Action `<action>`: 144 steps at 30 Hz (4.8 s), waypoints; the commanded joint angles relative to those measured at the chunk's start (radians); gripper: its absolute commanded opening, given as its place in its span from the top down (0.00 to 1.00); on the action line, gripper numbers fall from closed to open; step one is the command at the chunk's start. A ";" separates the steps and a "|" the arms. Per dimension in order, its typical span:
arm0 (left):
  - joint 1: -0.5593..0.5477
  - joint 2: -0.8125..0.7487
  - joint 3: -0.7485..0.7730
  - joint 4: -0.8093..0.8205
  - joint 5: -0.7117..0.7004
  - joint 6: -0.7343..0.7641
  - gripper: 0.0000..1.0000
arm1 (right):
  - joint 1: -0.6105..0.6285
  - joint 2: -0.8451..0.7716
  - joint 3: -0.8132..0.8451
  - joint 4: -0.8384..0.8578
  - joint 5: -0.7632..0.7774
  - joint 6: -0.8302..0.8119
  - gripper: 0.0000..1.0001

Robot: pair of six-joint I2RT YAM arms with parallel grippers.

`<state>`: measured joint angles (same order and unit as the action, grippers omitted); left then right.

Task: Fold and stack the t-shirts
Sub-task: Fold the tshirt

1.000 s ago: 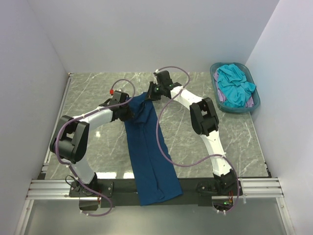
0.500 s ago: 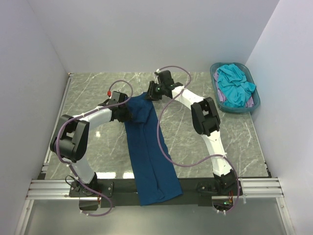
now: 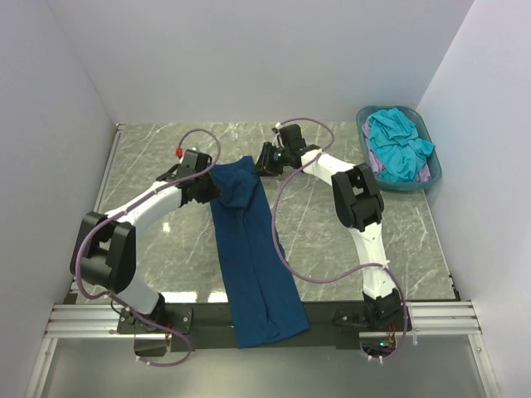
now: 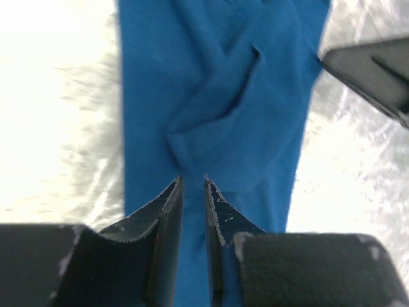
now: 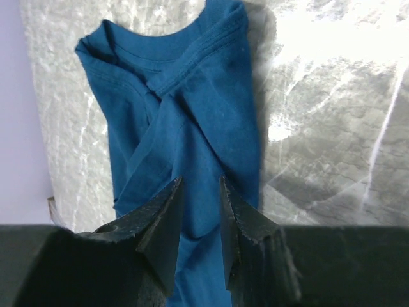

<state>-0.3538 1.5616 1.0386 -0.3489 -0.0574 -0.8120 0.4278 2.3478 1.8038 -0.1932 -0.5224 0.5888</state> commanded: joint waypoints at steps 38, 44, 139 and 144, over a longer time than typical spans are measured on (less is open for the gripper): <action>0.010 0.134 0.072 -0.044 0.102 0.043 0.77 | -0.040 -0.054 -0.001 -0.031 0.032 -0.035 0.68; 0.009 0.055 0.182 -0.105 0.060 0.057 0.75 | -0.038 -0.246 -0.110 -0.164 0.091 -0.102 0.60; -0.260 -0.618 -0.275 -0.479 0.137 -0.134 0.02 | 0.359 -1.004 -0.937 -0.471 0.401 0.043 0.34; -0.402 -0.429 -0.220 -0.476 0.099 -0.173 0.08 | 0.423 -0.877 -0.888 -0.523 0.426 0.063 0.41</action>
<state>-0.6918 1.0580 0.7532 -0.8215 0.0547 -0.9360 0.8177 1.4258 0.8642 -0.6796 -0.1211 0.6098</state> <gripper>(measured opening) 0.923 0.607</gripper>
